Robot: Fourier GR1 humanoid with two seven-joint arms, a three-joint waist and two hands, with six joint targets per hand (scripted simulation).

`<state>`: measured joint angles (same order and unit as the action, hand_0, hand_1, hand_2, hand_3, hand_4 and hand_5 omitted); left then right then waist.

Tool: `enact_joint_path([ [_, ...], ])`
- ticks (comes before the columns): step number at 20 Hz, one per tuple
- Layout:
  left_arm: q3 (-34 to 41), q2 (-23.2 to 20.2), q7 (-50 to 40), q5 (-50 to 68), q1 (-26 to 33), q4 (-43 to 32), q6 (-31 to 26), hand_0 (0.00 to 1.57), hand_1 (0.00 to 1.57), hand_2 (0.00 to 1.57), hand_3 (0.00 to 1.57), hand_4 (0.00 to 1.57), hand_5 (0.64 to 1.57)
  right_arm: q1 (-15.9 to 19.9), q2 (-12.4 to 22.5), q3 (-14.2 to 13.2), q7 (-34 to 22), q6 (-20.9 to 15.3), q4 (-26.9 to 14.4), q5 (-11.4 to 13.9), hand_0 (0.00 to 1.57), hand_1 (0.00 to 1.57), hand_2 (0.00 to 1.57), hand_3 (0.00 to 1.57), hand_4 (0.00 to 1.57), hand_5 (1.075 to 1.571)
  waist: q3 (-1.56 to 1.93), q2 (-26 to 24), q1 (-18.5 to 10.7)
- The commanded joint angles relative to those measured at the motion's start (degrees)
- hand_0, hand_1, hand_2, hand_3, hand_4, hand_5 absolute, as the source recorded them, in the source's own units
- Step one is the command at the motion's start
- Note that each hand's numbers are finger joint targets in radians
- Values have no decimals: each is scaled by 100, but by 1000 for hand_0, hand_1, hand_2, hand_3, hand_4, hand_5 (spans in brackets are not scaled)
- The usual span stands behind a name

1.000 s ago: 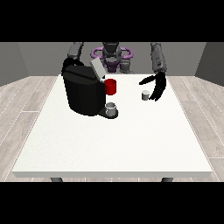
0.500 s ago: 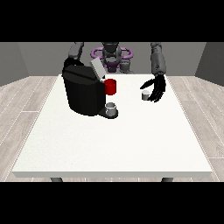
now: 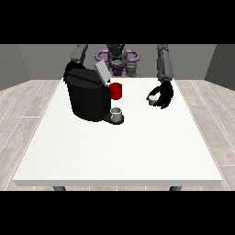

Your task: Insert the coffee pod into the coffee machine and close the lid

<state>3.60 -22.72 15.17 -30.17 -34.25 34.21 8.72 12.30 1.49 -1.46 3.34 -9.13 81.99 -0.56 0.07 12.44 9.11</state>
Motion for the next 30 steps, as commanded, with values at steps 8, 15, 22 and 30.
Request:
enact_joint_path([
  [8, -294, 120, -29, -601, -207, -274, 128, 1225, 1225, 1358, 1305, 473, 1571, 2, -51, -144, 211, 25, -404, -159, 0, 0, 0, 0, 429, 1571, -7, -162, -104],
  [15, -200, -83, 421, -347, -748, 23, -730, 1400, 1400, 1423, 1364, 595, 1571, 145, -20, -189, -8, -92, -656, -81, 0, 0, 0, 0, 488, 1571, -7, -398, -229],
  [22, -128, -338, 87, -350, -1490, 278, -1310, 1256, 1256, 1331, 1292, 545, 1571, 352, 142, -339, 217, 178, -887, -253, 0, 0, 0, 0, 492, 1571, -6, -396, -48],
  [30, -45, -190, -290, -416, -1840, 360, -1442, 1252, 1252, 1329, 1292, 573, 1571, 262, 27, -111, 170, 108, -723, -182, 0, 0, 0, 0, 500, 1571, -7, -552, 223],
])
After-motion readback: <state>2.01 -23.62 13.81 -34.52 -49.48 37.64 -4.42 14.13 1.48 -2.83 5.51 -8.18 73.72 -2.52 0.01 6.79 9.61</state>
